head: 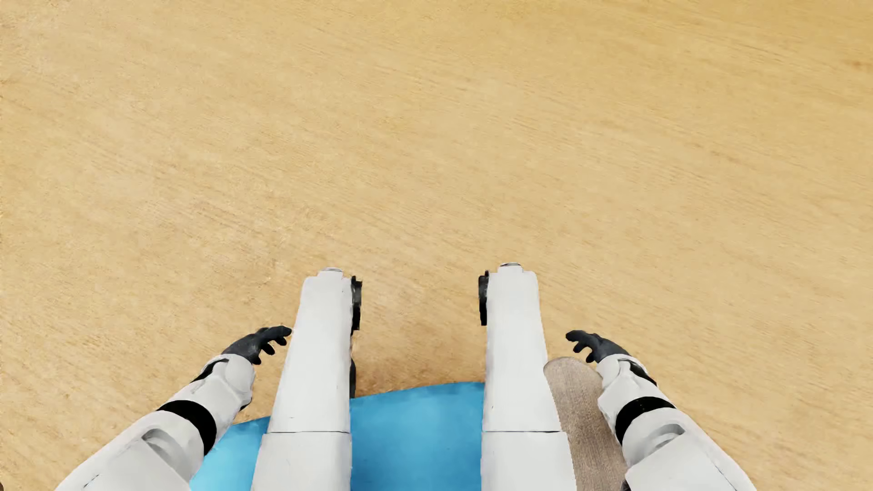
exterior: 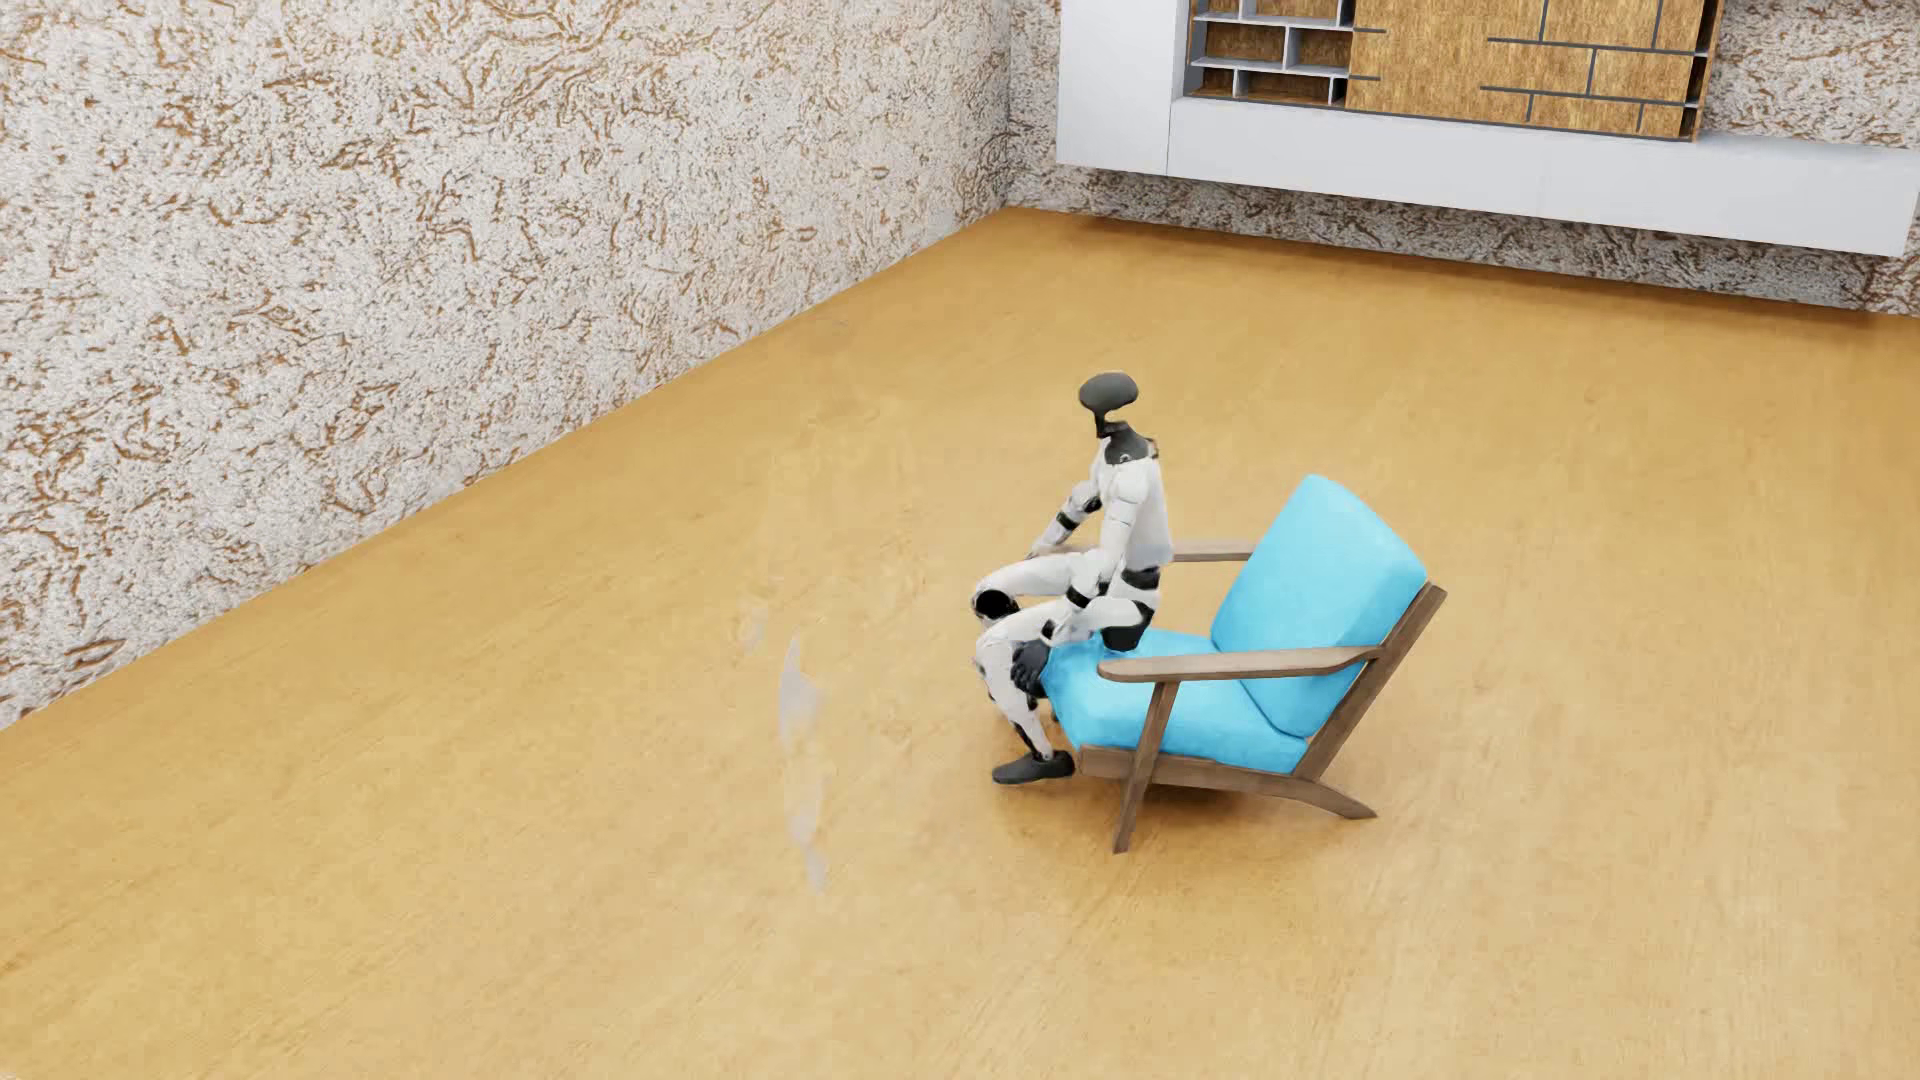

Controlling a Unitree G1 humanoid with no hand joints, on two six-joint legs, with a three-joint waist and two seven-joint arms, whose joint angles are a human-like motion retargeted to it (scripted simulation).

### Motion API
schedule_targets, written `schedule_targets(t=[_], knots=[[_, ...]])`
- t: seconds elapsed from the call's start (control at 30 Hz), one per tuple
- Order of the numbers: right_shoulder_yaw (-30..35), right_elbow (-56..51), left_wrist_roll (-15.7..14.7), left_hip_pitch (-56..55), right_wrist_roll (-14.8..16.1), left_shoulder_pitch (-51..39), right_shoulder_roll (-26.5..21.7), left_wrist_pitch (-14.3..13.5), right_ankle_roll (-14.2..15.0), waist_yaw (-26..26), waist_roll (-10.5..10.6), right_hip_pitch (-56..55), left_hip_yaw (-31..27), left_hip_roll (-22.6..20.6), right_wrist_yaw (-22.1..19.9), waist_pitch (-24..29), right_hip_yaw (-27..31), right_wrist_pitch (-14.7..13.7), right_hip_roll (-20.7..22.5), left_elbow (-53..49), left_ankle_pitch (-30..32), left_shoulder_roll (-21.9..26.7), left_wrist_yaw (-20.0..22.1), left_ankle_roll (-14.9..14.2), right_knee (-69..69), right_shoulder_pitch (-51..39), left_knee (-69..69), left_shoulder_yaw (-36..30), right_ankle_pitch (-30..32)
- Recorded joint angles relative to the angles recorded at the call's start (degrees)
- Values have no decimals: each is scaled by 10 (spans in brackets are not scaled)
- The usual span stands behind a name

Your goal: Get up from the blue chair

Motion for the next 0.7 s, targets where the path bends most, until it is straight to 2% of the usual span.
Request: schedule_targets(t=[0.37,0.6,0.7], knots=[[3,-2,-6,-17,1,-25,-1,-1,-1,1,-2,-18,-2,-2,-11,16,2,-5,5,6,-1,2,7,-5,0,-20,-1,-2,0],[-1,0,-1,-73,9,-76,-11,-10,8,3,-5,-74,-10,3,-24,57,8,-17,7,0,-15,11,17,-29,0,-69,1,0,-7],[12,-1,-3,-100,13,-99,-16,-19,9,3,-6,-104,-13,4,-30,68,10,-23,8,-5,-41,15,22,-38,-10,-91,-9,0,-23]])
